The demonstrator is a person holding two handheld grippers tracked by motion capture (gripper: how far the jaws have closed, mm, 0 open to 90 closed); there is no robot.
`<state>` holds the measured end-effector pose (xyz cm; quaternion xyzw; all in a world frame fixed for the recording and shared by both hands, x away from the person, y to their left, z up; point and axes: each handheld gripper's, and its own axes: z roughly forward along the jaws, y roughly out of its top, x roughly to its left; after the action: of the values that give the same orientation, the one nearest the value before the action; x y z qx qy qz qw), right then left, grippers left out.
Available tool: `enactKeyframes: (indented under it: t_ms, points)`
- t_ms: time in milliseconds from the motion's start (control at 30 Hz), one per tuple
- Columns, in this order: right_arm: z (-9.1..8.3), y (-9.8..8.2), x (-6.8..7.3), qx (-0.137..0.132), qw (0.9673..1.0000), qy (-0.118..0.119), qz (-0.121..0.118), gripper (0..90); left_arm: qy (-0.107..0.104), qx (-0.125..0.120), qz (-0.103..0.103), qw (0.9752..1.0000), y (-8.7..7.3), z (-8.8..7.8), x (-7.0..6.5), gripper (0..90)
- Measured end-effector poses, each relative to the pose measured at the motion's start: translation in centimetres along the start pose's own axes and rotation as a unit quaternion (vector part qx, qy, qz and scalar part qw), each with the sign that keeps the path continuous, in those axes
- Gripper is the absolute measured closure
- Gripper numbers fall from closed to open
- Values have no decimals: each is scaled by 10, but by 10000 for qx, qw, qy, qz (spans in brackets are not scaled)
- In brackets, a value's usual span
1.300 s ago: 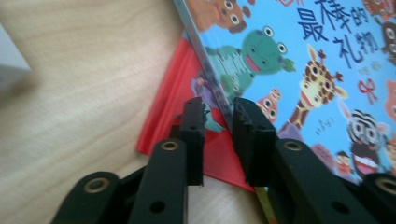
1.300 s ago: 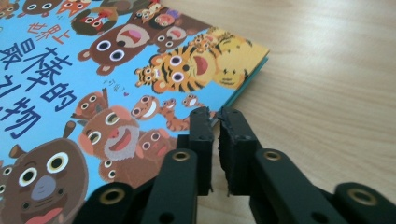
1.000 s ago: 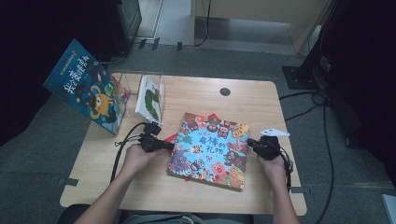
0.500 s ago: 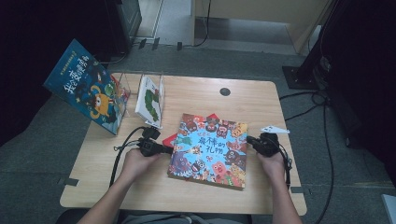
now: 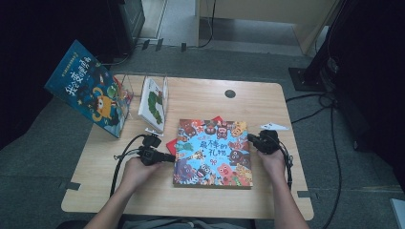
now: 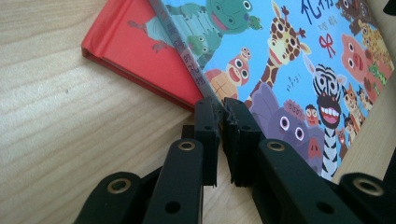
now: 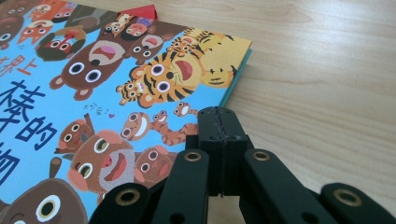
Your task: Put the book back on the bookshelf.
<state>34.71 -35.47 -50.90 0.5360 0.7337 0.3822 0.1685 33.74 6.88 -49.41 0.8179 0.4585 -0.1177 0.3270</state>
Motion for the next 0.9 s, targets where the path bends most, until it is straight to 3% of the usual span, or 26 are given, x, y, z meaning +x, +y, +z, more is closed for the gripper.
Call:
enactKeyframes:
  t_ms: [233,433,567,767,900]
  points:
    - [9,7,2,6,10000,33,31,900,-60,28,-88,9999,-8,-1,-4,877]
    - [16,15,3,44,9999,101,-31,900,-36,41,-46,10000,-16,-2,-12,877]
    - [20,19,0,99,9998,181,65,900,-44,41,-18,10000,-19,0,-17,885]
    - [13,21,-4,-66,9998,101,132,900,-56,69,94,9999,-20,4,-27,888]
    - [9,19,-6,-39,9999,86,141,893,-140,107,174,9997,-19,10,-34,876]
